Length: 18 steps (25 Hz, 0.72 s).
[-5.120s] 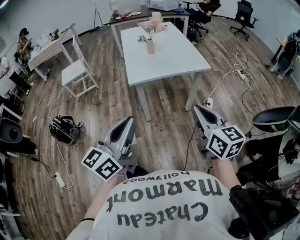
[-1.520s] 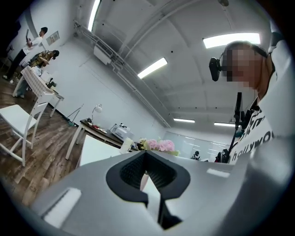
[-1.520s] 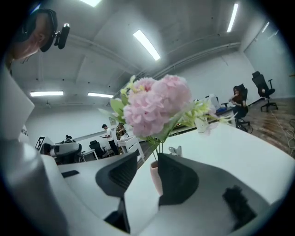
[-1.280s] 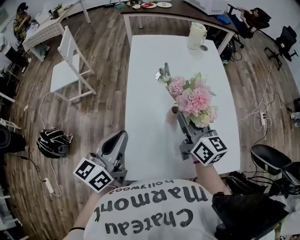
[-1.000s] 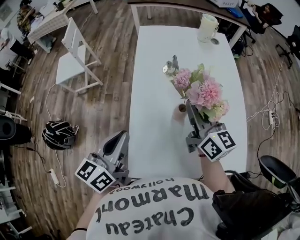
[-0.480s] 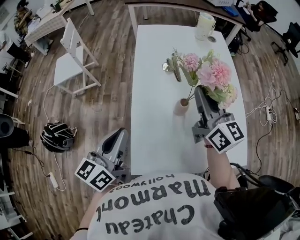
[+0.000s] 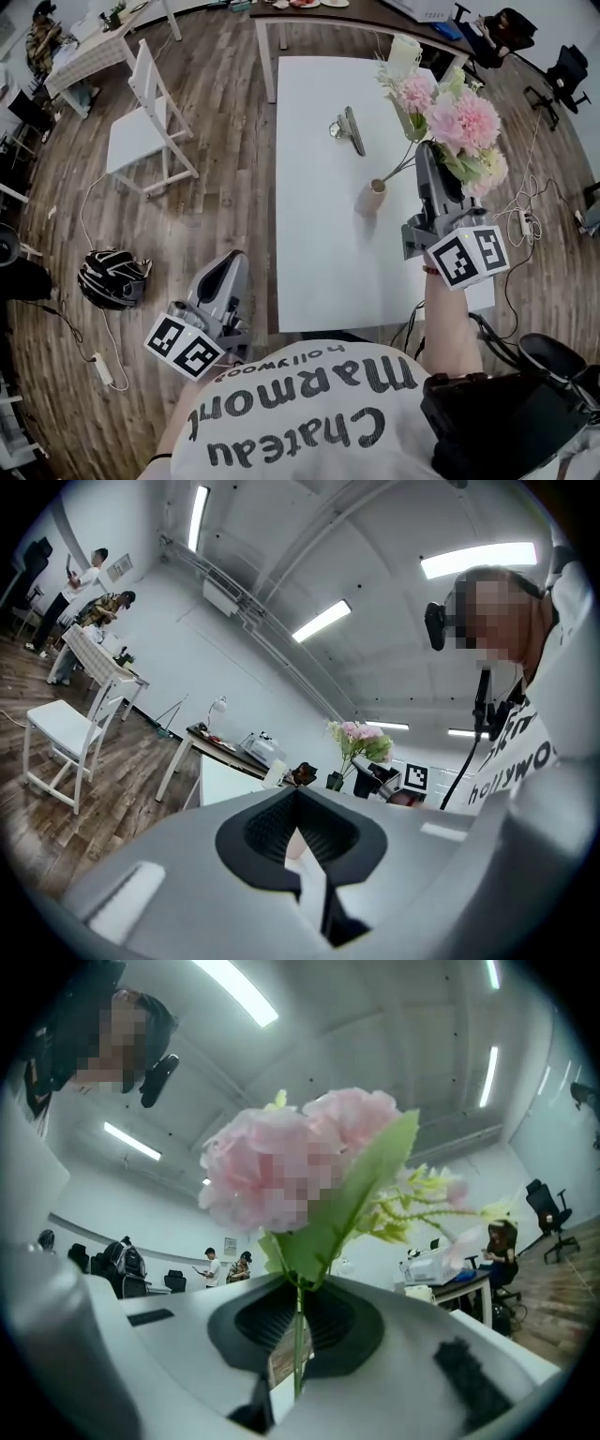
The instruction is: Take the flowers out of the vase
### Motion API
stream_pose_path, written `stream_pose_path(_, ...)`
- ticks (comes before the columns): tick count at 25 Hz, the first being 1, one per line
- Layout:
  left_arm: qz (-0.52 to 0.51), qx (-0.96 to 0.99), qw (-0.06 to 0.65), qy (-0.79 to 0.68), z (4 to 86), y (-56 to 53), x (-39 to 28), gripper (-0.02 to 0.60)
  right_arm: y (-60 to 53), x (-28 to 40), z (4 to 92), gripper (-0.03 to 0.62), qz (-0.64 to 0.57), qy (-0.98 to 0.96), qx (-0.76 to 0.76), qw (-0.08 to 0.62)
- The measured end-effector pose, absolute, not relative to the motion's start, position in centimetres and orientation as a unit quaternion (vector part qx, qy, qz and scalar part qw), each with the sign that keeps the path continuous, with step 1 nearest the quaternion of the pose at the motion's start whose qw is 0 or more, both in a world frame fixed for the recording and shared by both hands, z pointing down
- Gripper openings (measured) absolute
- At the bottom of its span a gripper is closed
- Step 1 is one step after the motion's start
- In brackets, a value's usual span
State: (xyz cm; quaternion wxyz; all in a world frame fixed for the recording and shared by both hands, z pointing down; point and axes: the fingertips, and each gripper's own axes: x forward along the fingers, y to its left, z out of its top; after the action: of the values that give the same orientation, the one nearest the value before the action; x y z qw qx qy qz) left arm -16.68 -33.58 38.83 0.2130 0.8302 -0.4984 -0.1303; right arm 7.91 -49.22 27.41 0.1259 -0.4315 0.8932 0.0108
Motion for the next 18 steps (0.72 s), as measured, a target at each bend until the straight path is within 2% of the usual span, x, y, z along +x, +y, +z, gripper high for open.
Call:
stream_pose_path(8,-0.145,0.842,0.200,-0.479,37.0,-30.4,-19.8,0.003,-44.0,7.5,23.4,0.028,0.037,0.874,-0.460,0.154)
stream_pose_path(18,-0.145,0.884,0.191,-0.401,36.1,-22.5,-20.9,0.003,-30.1,3.9,25.1,0.028,0.037,0.859,-0.495,0.126)
